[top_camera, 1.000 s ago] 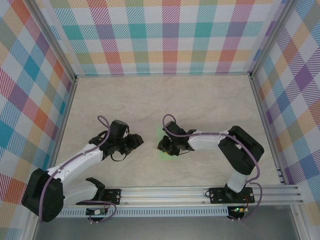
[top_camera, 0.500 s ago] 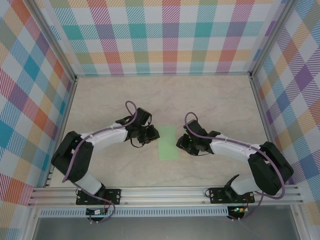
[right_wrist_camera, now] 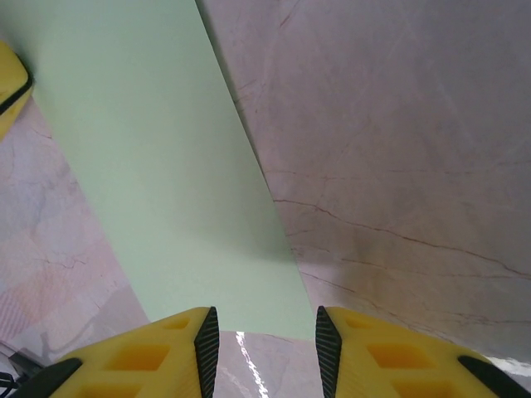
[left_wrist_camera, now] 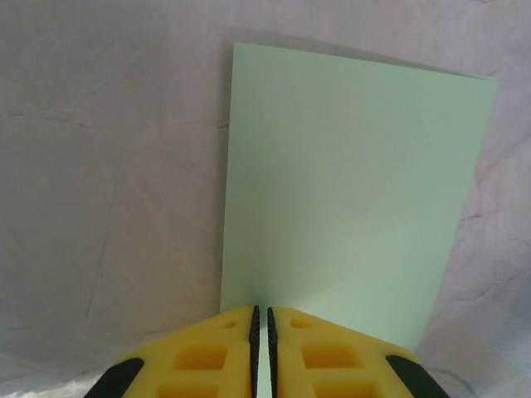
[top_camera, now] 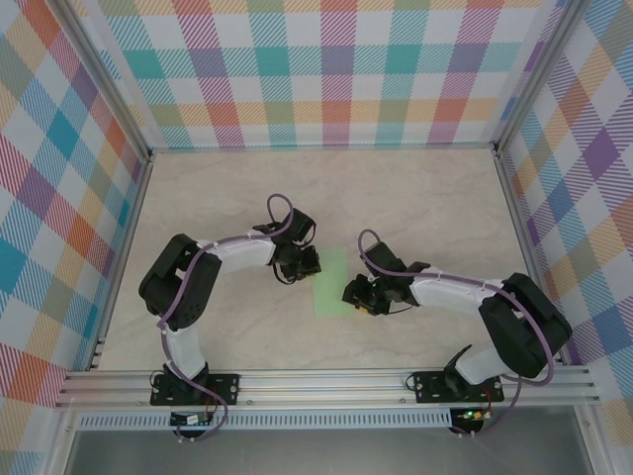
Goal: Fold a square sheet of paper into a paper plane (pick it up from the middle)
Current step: Third fold the triangle at the center of the table.
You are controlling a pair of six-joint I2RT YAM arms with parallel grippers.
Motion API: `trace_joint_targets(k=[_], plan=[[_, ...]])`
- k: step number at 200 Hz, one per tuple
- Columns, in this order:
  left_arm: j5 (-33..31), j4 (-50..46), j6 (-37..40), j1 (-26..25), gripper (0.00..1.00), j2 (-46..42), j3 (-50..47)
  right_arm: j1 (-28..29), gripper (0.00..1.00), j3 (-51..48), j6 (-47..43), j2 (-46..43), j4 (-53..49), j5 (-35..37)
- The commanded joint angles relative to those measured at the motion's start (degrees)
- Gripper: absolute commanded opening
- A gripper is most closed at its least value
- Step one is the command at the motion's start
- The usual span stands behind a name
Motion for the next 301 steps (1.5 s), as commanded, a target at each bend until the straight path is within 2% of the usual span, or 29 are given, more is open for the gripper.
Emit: trace_joint_targets(k=[1, 53, 95, 151, 182, 232, 257, 273, 301], plan=[[0.6, -0.5, 1.4, 0.5, 0.13, 2.2, 1.2, 0.6, 0.39, 1.0, -0.1, 1.2, 1.9, -2.2], [0.7, 0.6, 1.3, 1.1, 0.13, 3.6, -1.4, 1.2, 0.39, 0.3, 0.9, 3.7, 2.6, -2.2], [1.2, 2.2, 0.6, 1.1, 0.13, 3.1, -4.1, 2.0, 0.36, 0.0, 1.3, 5.7, 8.0, -4.9], [1.7, 2.5, 0.5, 1.2, 0.12, 2.2, -5.1, 2.3, 0.37, 1.1, 0.2, 3.6, 10.2, -4.7], [1.7, 2.6, 0.6, 1.1, 0.12, 2.1, -5.2, 2.2, 0.39, 3.9, -1.8, 3.9, 7.2, -4.2], [1.4, 2.2, 0.6, 1.1, 0.12, 2.2, -5.3, 2.2, 0.44, 5.6, -1.6, 1.1, -3.1, 2.7], [1.4, 2.5, 0.2, 1.1, 0.12, 2.3, -5.6, 2.2, 0.44, 2.0, 0.5, -0.1, 1.6, -2.5], [1.5, 2.8, 0.0, 1.1, 0.12, 2.4, -5.7, 3.6, 0.44, -1.0, 3.9, -0.3, 9.1, -6.6], [1.5, 2.7, 0.0, 1.1, 0.12, 2.2, -5.9, 6.8, 0.46, -1.4, 7.4, 0.0, 12.4, -6.4]])
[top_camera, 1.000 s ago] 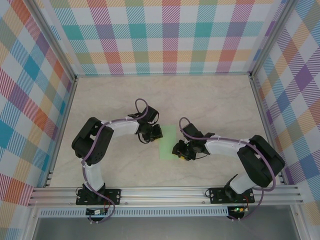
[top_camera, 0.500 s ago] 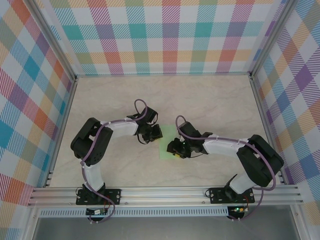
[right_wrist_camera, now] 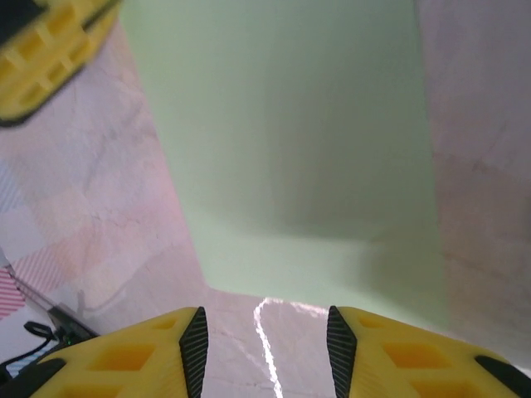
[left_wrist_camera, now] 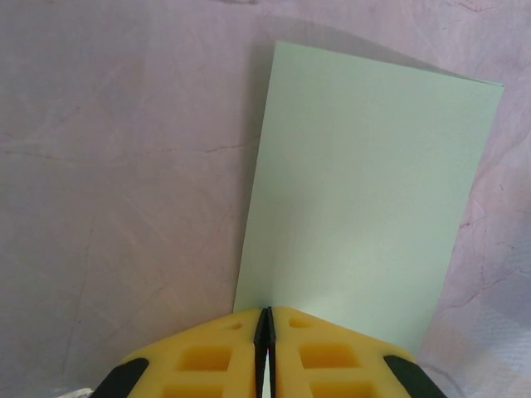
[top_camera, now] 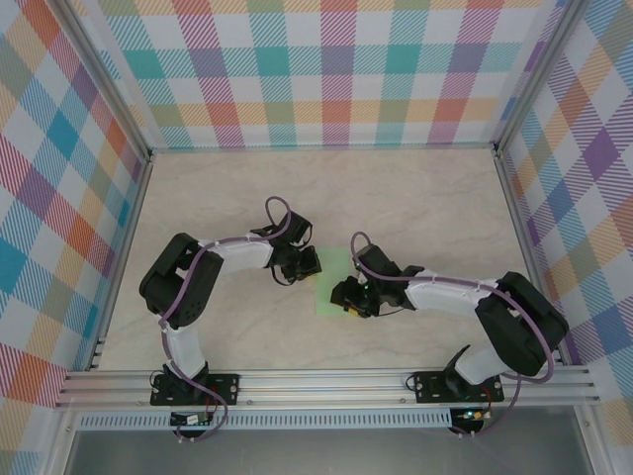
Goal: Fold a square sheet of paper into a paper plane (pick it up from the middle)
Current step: Third fold the triangle at the center of the table.
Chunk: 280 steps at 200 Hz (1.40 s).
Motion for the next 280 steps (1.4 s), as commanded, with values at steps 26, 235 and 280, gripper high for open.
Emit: trace_joint_targets(k=[26, 235, 280], plan=[[-1.5, -3.9, -0.2, 0.1, 0.12, 2.0, -2.8, 4.6, 0.47, -0.2, 7.4, 1.6, 9.4, -2.3], [-1.4, -3.9, 0.2, 0.0, 0.12, 1.6, -3.1, 4.3, 0.50, -2.2, 12.5, -0.4, 4.9, 14.2], [-1.2, -3.9, 0.1, 0.0, 0.12, 1.4, -3.0, 3.0, 0.50, -2.9, 11.8, -4.3, 4.2, 11.2]])
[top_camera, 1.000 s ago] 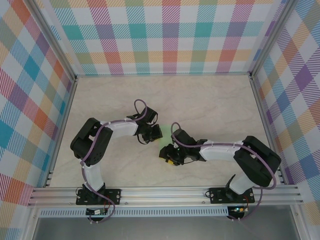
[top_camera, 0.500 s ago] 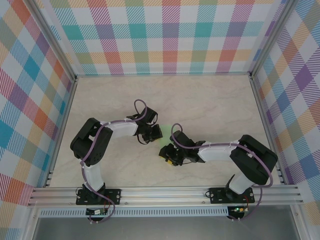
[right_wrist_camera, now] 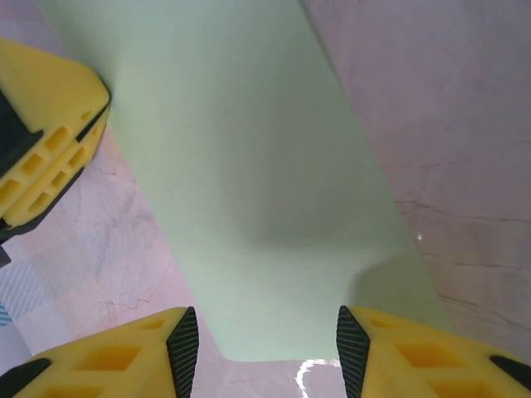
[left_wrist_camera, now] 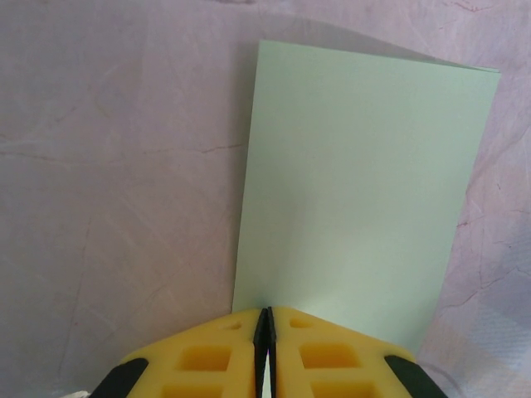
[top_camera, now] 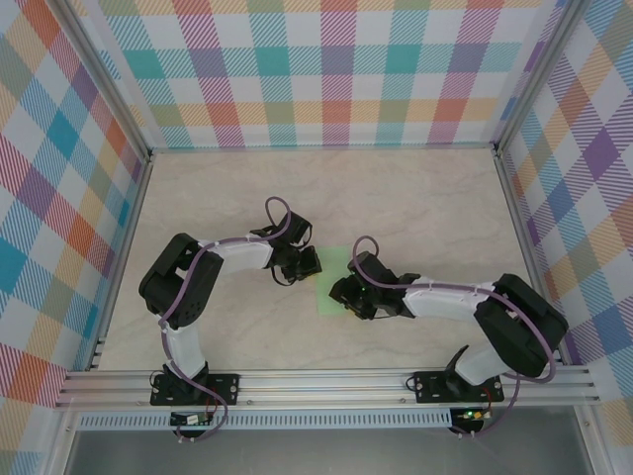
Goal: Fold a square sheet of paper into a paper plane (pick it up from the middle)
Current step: Third fold the triangle at the center of the table.
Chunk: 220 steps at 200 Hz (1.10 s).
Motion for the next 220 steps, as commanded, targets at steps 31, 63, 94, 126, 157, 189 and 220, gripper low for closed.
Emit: trace_joint_targets(k=[31, 63, 94, 126, 157, 189, 220], plan=[[-1.0, -4.4, -0.4, 0.0, 0.12, 1.7, -2.4, 3.2, 0.51, -3.2, 4.2, -2.7, 6.3, -2.1], [-0.6, -4.2, -0.7, 0.1, 0.12, 1.9, -2.3, 6.5, 0.51, -2.5, 7.4, 0.7, 10.6, -0.6], [-0.6, -4.2, -0.8, 0.0, 0.12, 1.9, -2.4, 9.2, 0.51, -1.3, 9.9, 4.4, 13.2, 0.7], [-0.5, -4.3, -0.6, 0.0, 0.12, 1.7, -2.7, 10.7, 0.51, -1.7, 11.5, 5.6, 14.3, 5.0], [-0.4, -4.2, -0.6, 0.0, 0.12, 1.5, -3.4, 10.7, 0.51, -4.0, 12.4, 4.4, 16.0, 10.2], [-0.4, -4.2, -0.8, 0.0, 0.12, 1.5, -3.7, 9.7, 0.51, -5.8, 13.2, 3.6, 17.5, 12.9], [-0.4, -4.2, -0.8, 0.1, 0.12, 1.6, -3.6, 9.0, 0.51, -7.3, 13.8, 3.7, 21.8, 13.9]])
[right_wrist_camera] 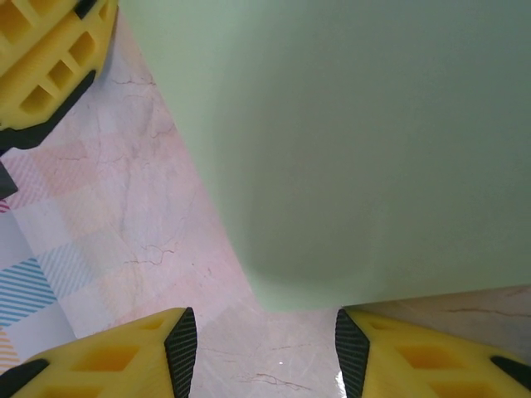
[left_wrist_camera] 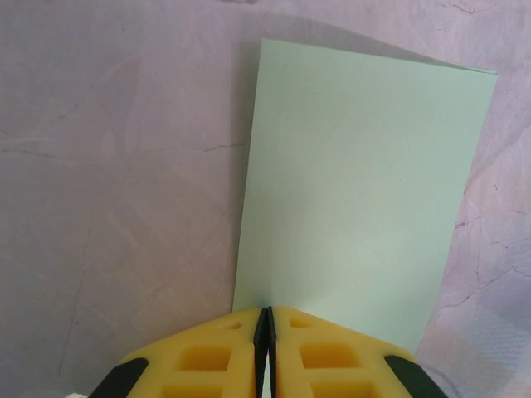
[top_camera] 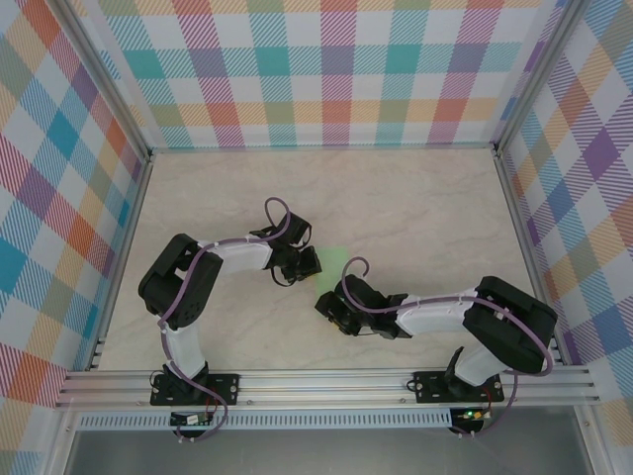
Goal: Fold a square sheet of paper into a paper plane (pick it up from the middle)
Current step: Third fold the triangle at the center of the table.
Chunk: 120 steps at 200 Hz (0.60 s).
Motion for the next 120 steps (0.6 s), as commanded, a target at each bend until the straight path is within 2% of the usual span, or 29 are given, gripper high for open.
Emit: trace_joint_targets(k=[1, 23, 81, 120], plan=[[-0.4, -5.1, -0.4, 0.1, 0.12, 1.9, -2.9, -1.6, 0.51, -1.7, 1.0, 0.7, 5.1, 6.6], [-0.2, -5.1, -0.4, 0.1, 0.12, 2.1, -2.7, -1.6, 0.51, -1.5, 0.5, 0.5, 7.1, 6.6], [-0.4, -5.1, -0.5, 0.1, 0.12, 2.0, -3.0, -2.3, 0.53, -1.3, -1.2, -2.9, 1.7, 10.9], [-0.5, -5.1, -0.5, 0.1, 0.12, 2.1, -3.2, -7.6, 0.56, -1.0, -9.3, -6.7, -1.7, 5.4]])
